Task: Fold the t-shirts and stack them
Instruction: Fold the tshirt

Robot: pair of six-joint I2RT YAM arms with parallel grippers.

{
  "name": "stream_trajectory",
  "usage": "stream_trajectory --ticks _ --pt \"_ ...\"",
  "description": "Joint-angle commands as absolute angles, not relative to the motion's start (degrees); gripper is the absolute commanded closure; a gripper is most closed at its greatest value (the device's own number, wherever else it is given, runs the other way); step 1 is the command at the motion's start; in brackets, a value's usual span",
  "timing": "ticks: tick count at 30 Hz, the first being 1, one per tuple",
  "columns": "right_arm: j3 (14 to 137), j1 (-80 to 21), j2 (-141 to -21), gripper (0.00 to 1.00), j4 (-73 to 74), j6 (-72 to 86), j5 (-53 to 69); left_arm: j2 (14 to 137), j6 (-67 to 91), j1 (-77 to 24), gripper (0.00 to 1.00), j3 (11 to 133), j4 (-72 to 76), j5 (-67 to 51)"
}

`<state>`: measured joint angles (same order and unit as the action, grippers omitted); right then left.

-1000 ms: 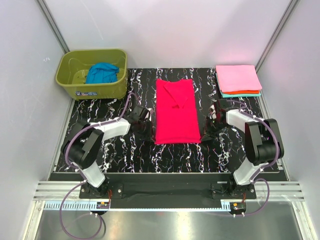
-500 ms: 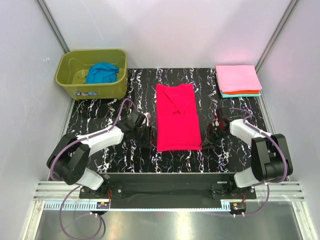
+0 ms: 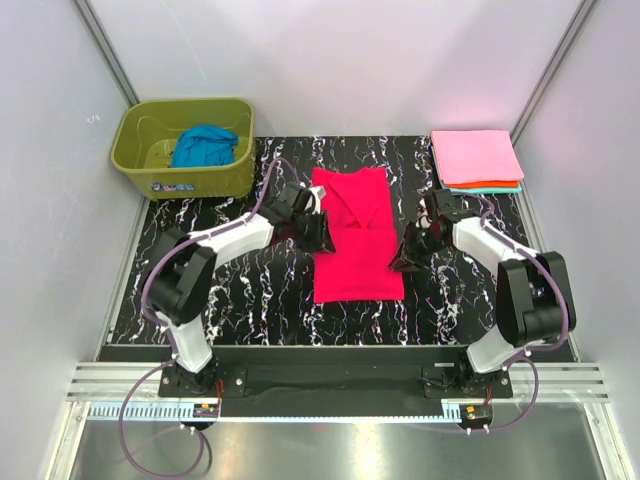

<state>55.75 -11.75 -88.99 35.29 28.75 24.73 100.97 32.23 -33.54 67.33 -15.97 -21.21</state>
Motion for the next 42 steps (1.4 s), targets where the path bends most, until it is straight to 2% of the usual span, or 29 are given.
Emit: stream_trajectory --ticks 1,9,17,24,33,42 --pt "56.4 -12.5 -92.4 0.74 32.1 27.3 27.2 104.8 28.8 -30.9 0.68 68.5 -16.3 -17.0" --pt "56.5 -12.6 -96.5 0.8 30.1 26.8 26.6 109.1 28.2 -29.1 0.68 67.8 -15.2 -15.3" --pt "61.8 -12.5 -96.8 0.81 31.4 27.0 26.3 102.8 29.5 -29.2 0.67 72.8 -19.6 -16.7" --pt "74.2 -11.7 -109.4 0.8 30.1 19.8 32.7 99.1 32.6 -34.1 0.66 70.2 -15.9 -20.9" --pt "84.0 -10.2 -125.0 0.76 28.2 16.4 40.8 110.6 29.3 -30.3 0.67 67.9 -13.4 -15.2" --pt "82.9 -9.2 -113.6 0.71 27.9 19.2 41.1 109.3 28.0 -28.7 0.67 68.5 -14.2 -14.2"
